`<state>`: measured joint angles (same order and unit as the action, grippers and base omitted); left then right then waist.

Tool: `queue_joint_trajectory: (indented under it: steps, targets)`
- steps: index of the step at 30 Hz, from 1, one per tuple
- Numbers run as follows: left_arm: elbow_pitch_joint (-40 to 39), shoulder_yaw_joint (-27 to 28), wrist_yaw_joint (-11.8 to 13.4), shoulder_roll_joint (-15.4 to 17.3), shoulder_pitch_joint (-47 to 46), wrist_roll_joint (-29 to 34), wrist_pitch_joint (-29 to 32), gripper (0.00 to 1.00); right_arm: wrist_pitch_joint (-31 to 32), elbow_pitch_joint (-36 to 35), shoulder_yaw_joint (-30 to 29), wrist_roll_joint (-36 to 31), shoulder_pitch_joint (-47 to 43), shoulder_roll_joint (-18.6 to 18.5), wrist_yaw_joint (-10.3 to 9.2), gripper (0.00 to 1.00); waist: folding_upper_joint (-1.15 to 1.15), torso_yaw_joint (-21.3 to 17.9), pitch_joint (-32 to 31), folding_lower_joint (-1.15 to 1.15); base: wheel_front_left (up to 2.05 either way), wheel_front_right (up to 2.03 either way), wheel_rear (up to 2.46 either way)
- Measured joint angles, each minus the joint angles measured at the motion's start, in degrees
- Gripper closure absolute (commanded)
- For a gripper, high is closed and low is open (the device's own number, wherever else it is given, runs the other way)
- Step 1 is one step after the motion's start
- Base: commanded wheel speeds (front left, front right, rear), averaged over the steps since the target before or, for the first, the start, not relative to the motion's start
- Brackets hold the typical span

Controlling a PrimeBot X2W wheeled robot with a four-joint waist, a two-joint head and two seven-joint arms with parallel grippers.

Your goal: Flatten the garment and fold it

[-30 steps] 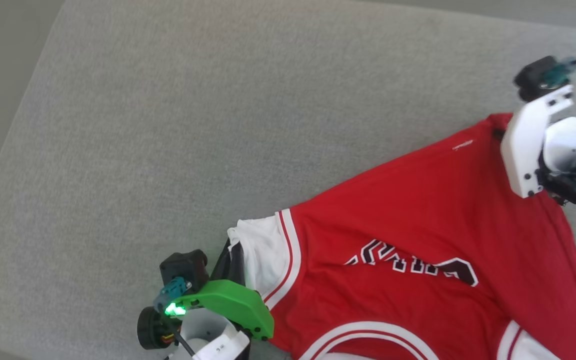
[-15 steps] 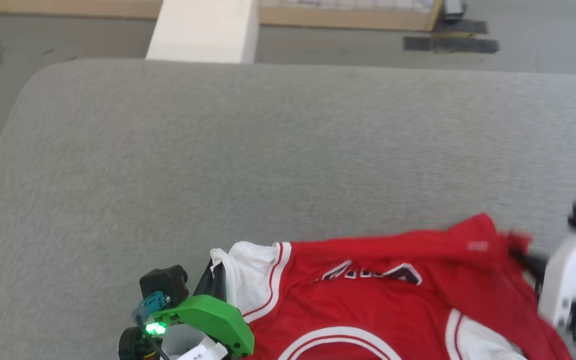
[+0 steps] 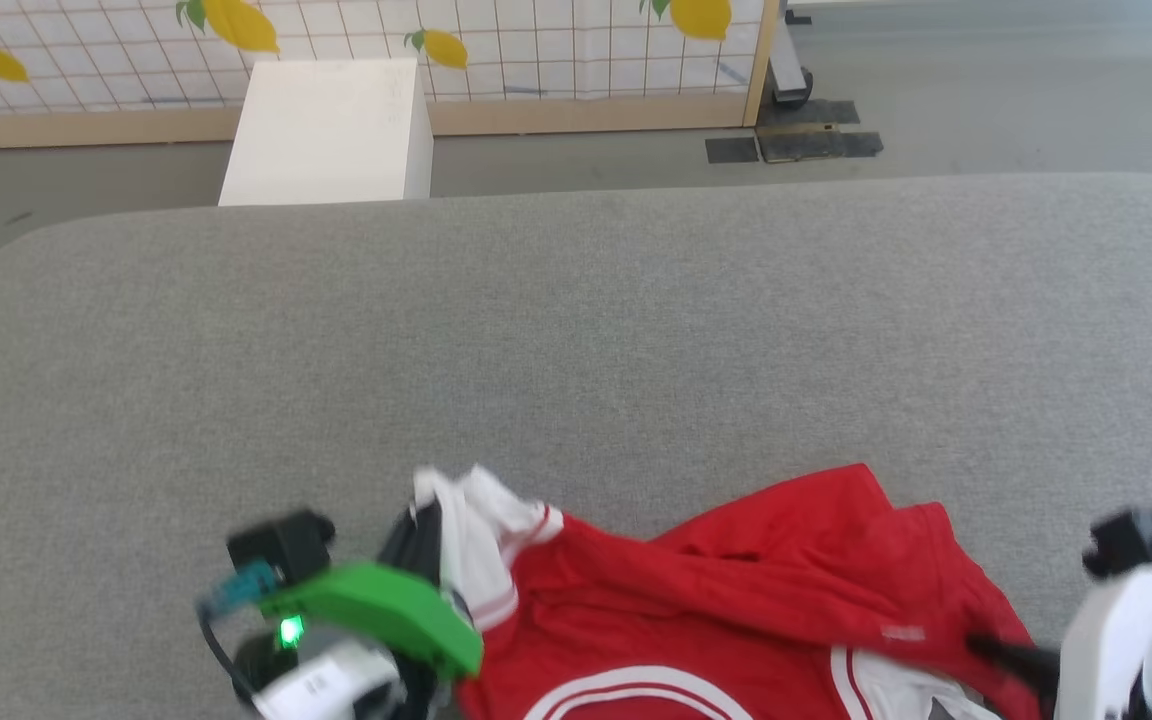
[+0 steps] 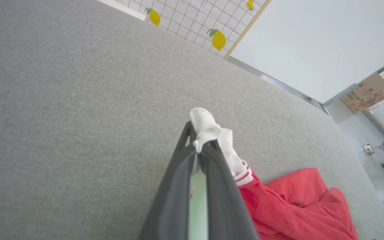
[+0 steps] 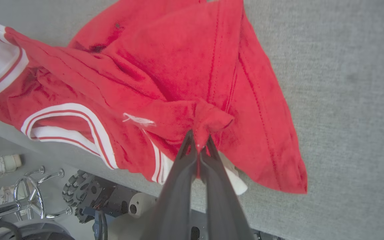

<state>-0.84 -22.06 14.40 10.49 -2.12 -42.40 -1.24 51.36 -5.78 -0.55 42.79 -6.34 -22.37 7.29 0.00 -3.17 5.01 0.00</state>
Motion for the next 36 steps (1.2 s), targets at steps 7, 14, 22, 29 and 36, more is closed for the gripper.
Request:
queue_joint_trajectory:
  steps: [7, 14, 22, 29, 36]
  targets:
    - [1.7, 3.19, -4.72, 4.52, -24.31, -1.44, 7.5, 1.0, 5.52, 0.43, 1.03, 2.0, 24.79, -6.6, 0.0, 1.0, 0.0, 0.27, 2.77, 0.0, 0.0, 0.0, 0.0]
    - [11.12, 1.79, -4.69, 6.68, -48.76, 4.98, 13.8, 1.0, 7.19, 7.69, 3.88, 1.51, 45.4, -10.34, 0.0, 1.0, 0.0, 0.37, 7.37, 0.0, 0.0, 0.0, 0.0]
    - [21.52, 1.7, -2.87, 7.95, -73.05, 11.41, 15.78, 1.0, 1.43, 19.37, 7.02, -2.96, 68.38, -8.04, 0.01, 1.0, 0.0, -0.65, 13.39, 0.02, 0.0, 0.0, 0.0]
    - [25.92, 1.98, -1.25, 7.68, -88.38, 16.28, 9.5, 1.0, -8.89, 26.55, 8.91, -6.97, 82.78, -5.34, 0.01, 1.0, 0.0, -2.1, 18.12, 0.01, 0.0, 0.0, 0.0]
    - [32.12, 2.32, -1.45, 6.9, -92.27, 16.69, 3.81, 1.0, -16.29, 32.18, 11.94, -8.32, 87.98, -4.83, 0.01, 1.0, 0.0, -2.85, 21.7, 0.02, 0.0, 0.0, 0.0]
